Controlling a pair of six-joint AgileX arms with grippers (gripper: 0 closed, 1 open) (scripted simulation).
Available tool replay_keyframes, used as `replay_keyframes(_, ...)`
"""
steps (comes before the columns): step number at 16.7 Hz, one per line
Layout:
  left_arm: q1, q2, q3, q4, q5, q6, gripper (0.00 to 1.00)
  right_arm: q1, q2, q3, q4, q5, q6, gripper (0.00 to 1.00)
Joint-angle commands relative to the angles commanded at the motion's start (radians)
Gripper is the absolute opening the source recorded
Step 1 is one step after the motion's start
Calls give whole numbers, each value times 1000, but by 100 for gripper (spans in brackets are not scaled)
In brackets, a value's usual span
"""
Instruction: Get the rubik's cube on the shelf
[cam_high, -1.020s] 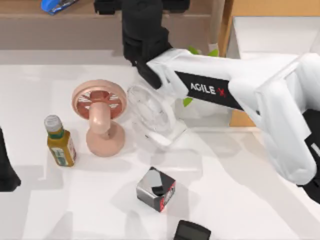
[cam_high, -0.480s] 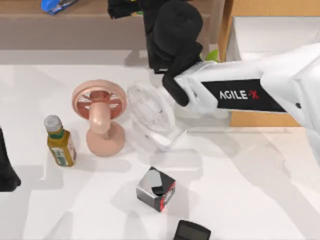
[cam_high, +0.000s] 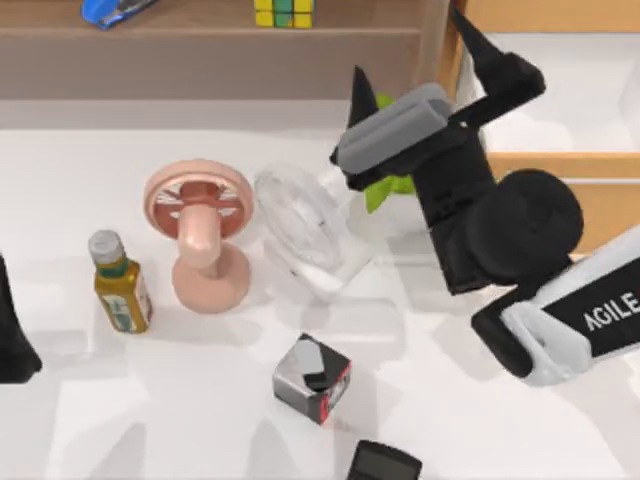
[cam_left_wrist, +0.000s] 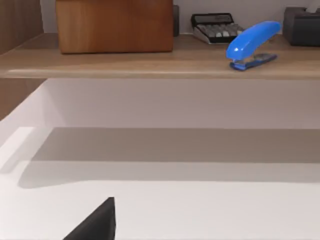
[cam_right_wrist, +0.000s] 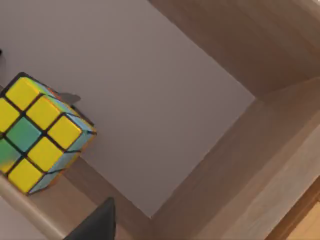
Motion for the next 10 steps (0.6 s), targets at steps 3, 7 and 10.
replay_keyframes(3,0,0,0,0,0,0,100,-37,-57,-271,119,-42,-205,100)
replay_keyframes(7,0,0,0,0,0,0,100,-141,-79,-506,182,-60,-444,100)
replay_keyframes(10,0,0,0,0,0,0,100,-254,-73,-582,181,-45,-575,100)
